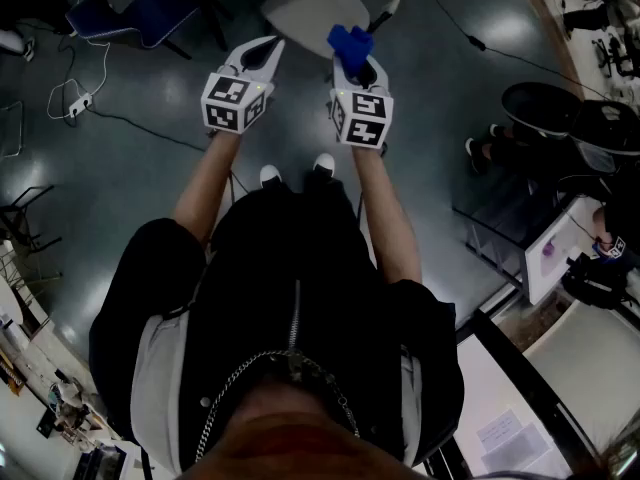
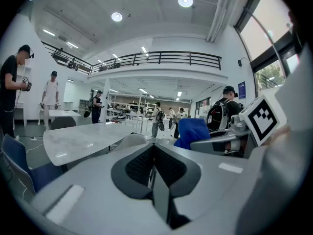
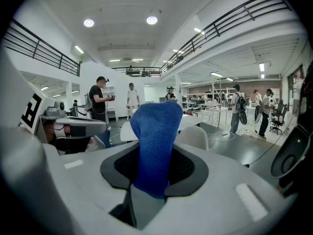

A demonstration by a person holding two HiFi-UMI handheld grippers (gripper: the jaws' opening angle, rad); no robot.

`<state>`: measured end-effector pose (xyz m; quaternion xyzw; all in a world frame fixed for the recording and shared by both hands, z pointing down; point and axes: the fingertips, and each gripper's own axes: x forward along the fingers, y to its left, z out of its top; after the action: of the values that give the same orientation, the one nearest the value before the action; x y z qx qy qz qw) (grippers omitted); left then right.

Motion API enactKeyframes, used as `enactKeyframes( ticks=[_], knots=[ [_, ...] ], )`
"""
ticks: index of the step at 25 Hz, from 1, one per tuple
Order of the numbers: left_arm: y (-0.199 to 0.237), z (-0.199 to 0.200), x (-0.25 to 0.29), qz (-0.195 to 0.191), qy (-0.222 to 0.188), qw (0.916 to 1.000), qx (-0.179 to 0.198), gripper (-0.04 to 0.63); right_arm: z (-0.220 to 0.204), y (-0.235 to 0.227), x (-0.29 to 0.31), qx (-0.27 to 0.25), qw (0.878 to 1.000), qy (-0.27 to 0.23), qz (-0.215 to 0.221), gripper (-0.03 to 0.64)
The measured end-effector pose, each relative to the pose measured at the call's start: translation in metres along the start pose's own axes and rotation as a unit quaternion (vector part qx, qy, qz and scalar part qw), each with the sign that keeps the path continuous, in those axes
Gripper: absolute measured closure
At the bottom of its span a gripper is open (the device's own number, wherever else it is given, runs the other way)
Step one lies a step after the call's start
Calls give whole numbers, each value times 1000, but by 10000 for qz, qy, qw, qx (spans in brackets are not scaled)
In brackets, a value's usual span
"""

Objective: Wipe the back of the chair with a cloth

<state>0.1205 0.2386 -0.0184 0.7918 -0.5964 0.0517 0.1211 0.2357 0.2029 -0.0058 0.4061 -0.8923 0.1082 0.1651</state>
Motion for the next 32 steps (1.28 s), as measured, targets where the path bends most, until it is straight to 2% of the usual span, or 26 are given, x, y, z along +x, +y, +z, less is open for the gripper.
enactKeyframes(
  ticks=[10, 16, 23, 32],
  knots=[
    [31, -4, -56, -76, -94, 9999, 49, 584, 1, 54, -8, 280, 9991, -308, -96, 480],
    [51, -5, -64, -151, -109, 9997, 148, 584, -4, 70, 4, 310, 9990, -215, -227, 479],
    [74, -4, -36, -312, -19, 9994, 152, 584, -5, 64, 34, 518, 9984, -128, -204, 477],
    [138, 7, 40, -490, 147, 9984, 238, 584, 13, 26, 126, 713, 9964, -87, -440, 477]
  ],
)
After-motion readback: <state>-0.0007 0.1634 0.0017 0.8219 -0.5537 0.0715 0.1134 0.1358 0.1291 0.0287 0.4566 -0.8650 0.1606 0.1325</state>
